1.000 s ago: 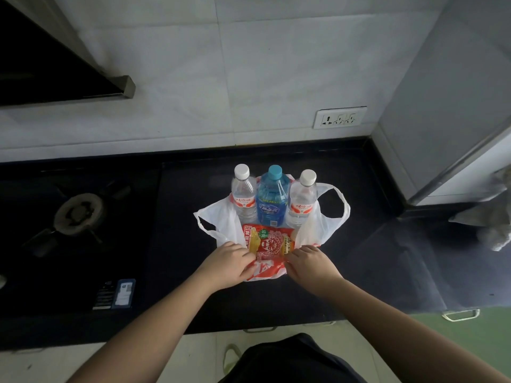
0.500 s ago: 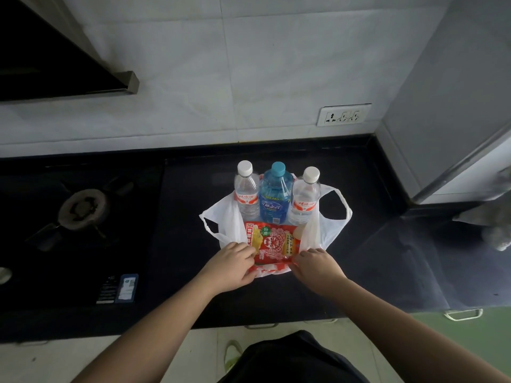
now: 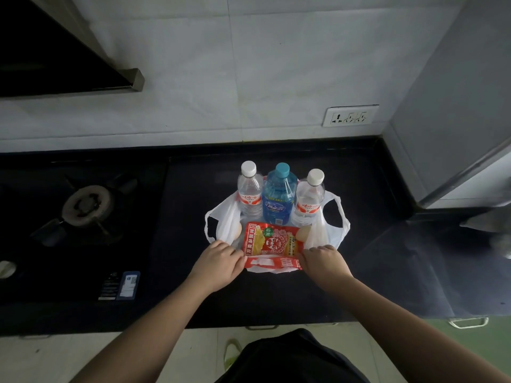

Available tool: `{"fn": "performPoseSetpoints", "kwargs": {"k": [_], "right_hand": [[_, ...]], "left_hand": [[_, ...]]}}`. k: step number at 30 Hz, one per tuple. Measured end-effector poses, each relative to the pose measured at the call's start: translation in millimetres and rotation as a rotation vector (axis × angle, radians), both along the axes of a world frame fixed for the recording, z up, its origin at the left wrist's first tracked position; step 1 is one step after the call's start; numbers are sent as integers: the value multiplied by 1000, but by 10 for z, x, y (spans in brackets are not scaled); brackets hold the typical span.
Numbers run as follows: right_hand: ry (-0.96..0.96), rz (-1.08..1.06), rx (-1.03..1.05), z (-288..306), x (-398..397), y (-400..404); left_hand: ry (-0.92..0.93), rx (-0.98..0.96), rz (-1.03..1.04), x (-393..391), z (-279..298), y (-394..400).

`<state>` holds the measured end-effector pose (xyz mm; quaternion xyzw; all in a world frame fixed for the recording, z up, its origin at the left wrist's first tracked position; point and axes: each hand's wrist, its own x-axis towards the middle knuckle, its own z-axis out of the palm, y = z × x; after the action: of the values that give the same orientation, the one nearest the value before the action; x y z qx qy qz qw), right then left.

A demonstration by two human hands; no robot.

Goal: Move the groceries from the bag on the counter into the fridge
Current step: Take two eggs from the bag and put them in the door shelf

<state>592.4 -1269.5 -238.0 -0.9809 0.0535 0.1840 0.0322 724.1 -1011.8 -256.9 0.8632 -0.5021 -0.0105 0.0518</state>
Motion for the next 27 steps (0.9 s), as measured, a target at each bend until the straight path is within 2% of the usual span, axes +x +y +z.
{"fn": "performPoseSetpoints", "kwargs": {"k": [7,12,16,19,22,27], "right_hand": [[-105,-155,125,-18,90,-30],[-161,-47,91,-47,168,-91],[-220,67,70,-38,275,-57],[-160,165,52,-12,361,8],[-77,135,31,9,419,28],[-123,55,43,-120,350,-8]], "left_hand": [[-30,-10,128,88,55,-130],[-52,60,172,184,135,-335],[-15,119,55,216,212,-551],[46,189,99,221,220,-716],[51,252,187,292,173,-732],[-20,330,293,355,62,-616]]}}
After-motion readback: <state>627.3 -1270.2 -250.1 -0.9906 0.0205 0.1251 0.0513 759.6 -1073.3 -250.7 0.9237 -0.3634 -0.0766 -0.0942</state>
